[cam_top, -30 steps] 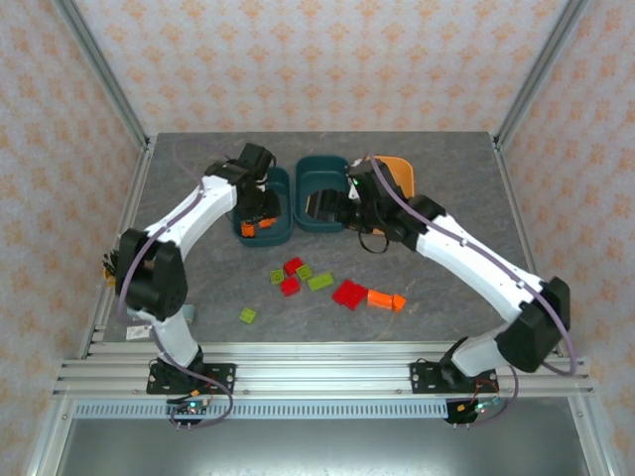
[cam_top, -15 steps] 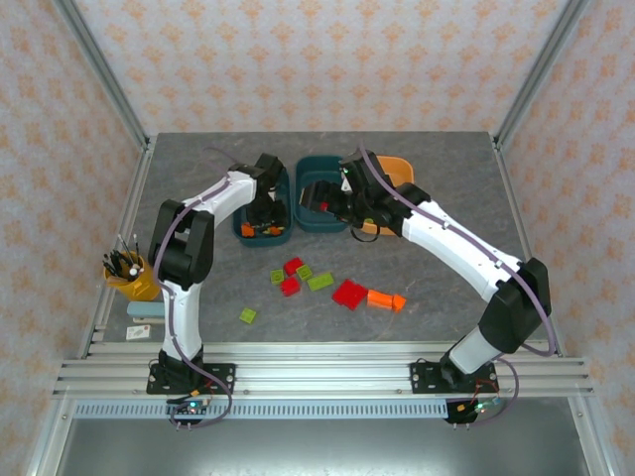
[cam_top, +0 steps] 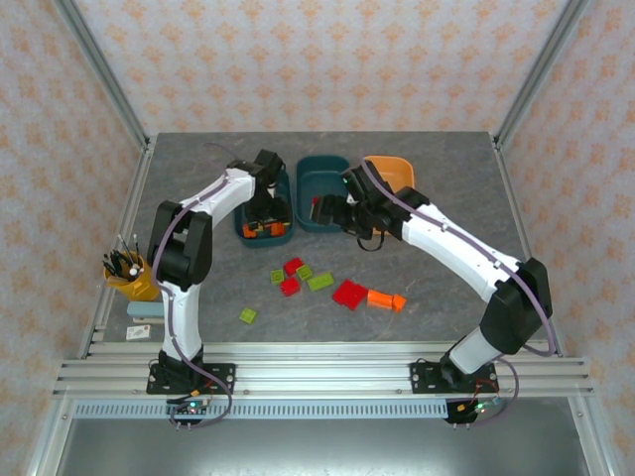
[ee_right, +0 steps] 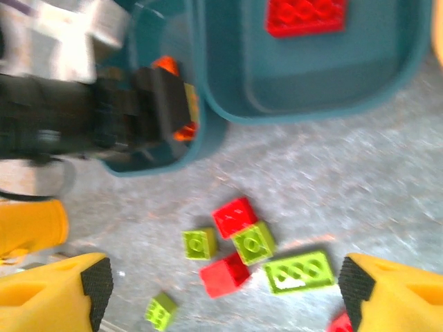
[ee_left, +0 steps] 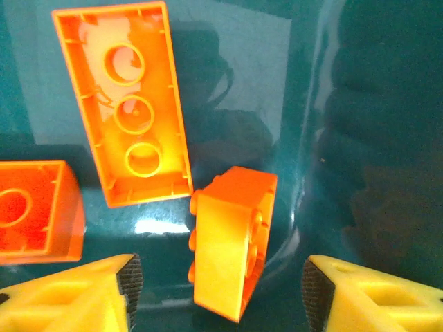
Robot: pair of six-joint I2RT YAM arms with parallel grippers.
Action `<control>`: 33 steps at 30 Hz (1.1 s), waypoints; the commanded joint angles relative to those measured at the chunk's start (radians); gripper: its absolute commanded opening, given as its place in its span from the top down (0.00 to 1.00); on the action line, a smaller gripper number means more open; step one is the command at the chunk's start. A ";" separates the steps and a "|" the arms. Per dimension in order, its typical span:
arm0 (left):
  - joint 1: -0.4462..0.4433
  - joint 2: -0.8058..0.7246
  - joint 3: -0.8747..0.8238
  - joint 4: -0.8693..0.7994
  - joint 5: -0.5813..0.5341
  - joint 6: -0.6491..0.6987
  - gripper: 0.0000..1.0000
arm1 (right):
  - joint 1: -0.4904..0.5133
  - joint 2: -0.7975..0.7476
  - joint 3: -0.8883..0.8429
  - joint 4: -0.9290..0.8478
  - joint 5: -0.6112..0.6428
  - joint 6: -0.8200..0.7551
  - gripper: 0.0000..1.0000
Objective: Sort the legos into containers by color
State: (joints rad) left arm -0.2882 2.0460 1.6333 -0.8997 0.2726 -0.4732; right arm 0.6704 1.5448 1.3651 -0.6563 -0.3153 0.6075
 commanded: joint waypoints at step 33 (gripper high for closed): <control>-0.337 -0.908 -0.646 0.072 -0.054 -0.272 0.32 | 0.224 0.045 -0.464 -0.019 0.136 0.426 0.51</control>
State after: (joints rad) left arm -0.6140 1.1515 0.9737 -0.8425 0.2379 -0.7219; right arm 0.9081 1.5997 0.9108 -0.6762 -0.2272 1.0325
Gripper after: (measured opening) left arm 0.681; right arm 0.497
